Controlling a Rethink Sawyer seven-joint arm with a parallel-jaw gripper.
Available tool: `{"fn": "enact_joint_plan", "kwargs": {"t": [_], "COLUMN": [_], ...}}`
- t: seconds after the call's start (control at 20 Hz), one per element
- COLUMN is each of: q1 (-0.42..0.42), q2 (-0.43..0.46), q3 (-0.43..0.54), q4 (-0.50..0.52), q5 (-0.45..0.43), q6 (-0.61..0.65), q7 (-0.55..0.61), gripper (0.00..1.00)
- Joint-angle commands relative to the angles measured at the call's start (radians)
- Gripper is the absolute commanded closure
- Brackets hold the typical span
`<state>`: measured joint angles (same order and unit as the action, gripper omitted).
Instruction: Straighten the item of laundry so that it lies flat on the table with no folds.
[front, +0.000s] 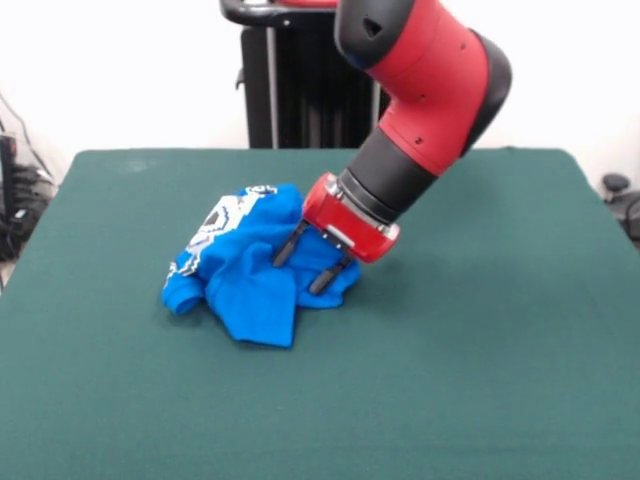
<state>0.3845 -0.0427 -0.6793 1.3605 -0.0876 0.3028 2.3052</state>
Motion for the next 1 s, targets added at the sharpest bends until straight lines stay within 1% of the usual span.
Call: {"fn": "enact_joint_plan", "kwargs": {"t": [0.05, 0.25, 0.35, 0.5, 0.75, 0.9, 1.0], "q1": [0.057, 0.073, 0.089, 0.120, 0.147, 0.158, 0.166], "q2": [0.048, 0.057, 0.096, 0.171, 0.231, 0.313, 0.352], "q3": [-0.046, -0.112, -0.154, -0.215, -0.242, -0.254, -0.262], "q4": [0.056, 0.068, 0.062, 0.045, 0.040, 0.013, 0.003], "q5": [0.014, 0.015, 0.035, 0.068, 0.111, 0.152, 0.181], "q6": [0.168, 0.081, 0.040, 0.033, 0.036, 0.025, 0.012], "q7": [0.165, 0.208, 0.258, 0.318, 0.340, 0.369, 0.387], "gripper": [0.00, 0.00, 0.00, 0.00, 0.00, 0.00, 0.00]}}
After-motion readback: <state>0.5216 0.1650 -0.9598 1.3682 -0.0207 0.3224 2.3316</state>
